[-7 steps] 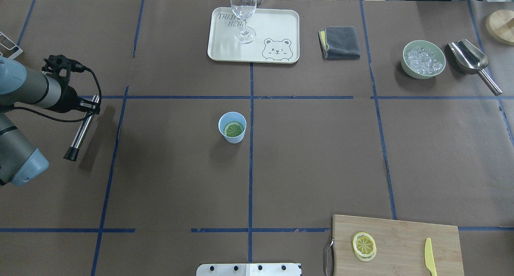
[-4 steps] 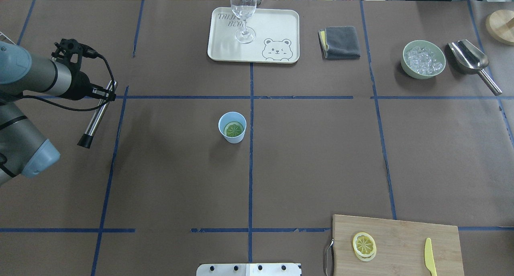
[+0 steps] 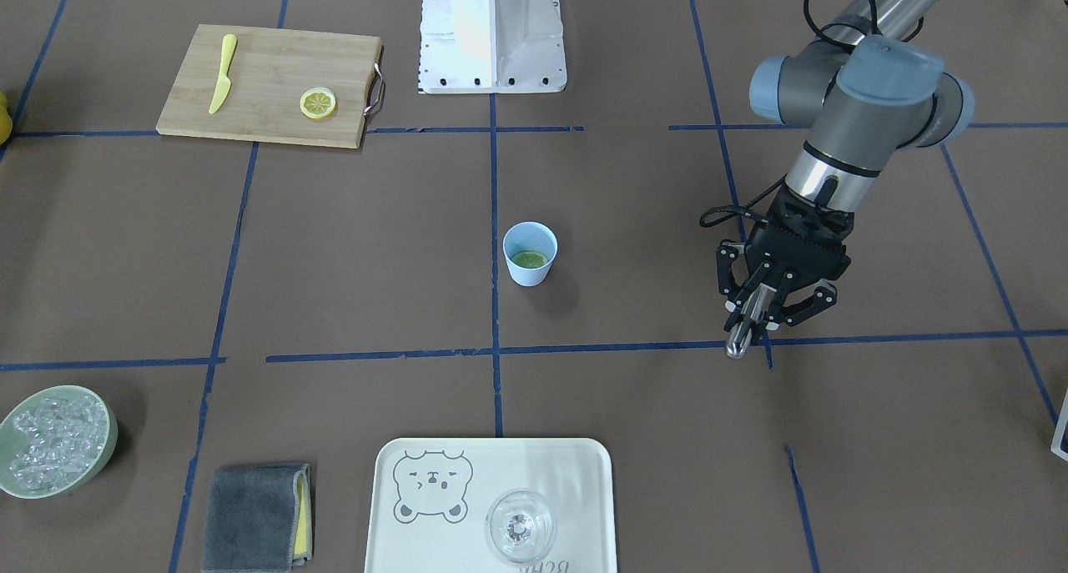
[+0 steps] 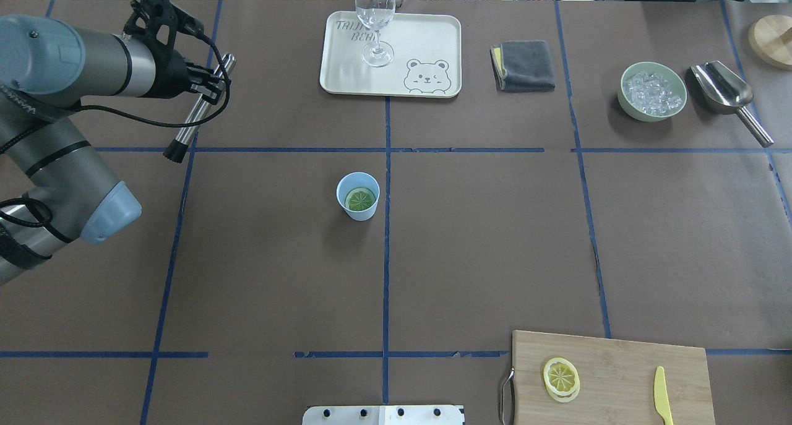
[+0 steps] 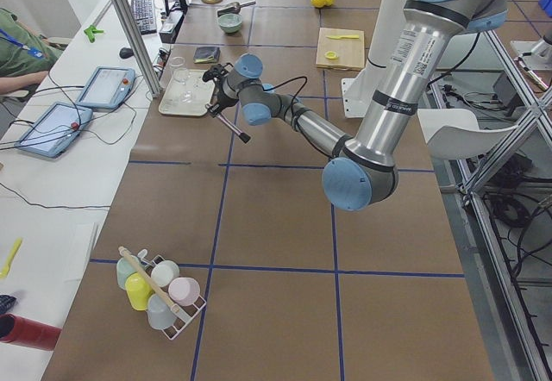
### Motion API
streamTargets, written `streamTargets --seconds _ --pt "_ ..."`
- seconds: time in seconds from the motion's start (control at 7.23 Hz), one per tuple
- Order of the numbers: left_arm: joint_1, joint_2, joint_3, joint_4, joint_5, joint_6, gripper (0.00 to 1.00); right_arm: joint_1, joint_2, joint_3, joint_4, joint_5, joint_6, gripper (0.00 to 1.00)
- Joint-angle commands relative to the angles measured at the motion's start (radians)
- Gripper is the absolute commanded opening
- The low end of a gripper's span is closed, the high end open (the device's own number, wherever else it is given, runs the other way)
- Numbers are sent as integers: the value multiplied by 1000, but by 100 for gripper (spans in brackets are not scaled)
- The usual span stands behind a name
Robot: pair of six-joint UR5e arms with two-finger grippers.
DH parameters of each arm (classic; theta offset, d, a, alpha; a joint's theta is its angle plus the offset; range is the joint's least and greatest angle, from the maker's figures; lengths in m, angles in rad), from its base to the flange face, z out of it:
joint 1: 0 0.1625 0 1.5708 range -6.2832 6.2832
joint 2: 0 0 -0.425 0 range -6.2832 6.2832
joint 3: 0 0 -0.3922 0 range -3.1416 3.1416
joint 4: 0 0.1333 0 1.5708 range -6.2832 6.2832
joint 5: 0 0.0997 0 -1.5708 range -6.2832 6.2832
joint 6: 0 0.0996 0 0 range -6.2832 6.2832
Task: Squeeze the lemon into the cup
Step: 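Carry the muddler with the left gripper over the blue cup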
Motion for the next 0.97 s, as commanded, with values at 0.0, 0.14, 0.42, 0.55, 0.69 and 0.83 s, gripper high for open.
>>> streamTargets --seconds 0.0,0.14,0.42,0.55,0.69,0.83 --pt "86 -6 -2 -307 108 -9 0 4 -1 -3 0 -2 5 100" --pt "89 -8 4 -427 102 0 0 6 -7 -5 0 -2 10 100" --pt "134 -93 86 -671 60 16 0 9 -8 -5 2 -2 11 100" --pt "173 -145 161 -786 63 16 0 16 -10 -5 0 -2 10 100" --pt "201 -170 223 -907 67 17 0 25 -10 -5 0 -3 10 100" --pt "229 -196 252 -977 78 20 0 35 -10 -5 0 -2 10 100"
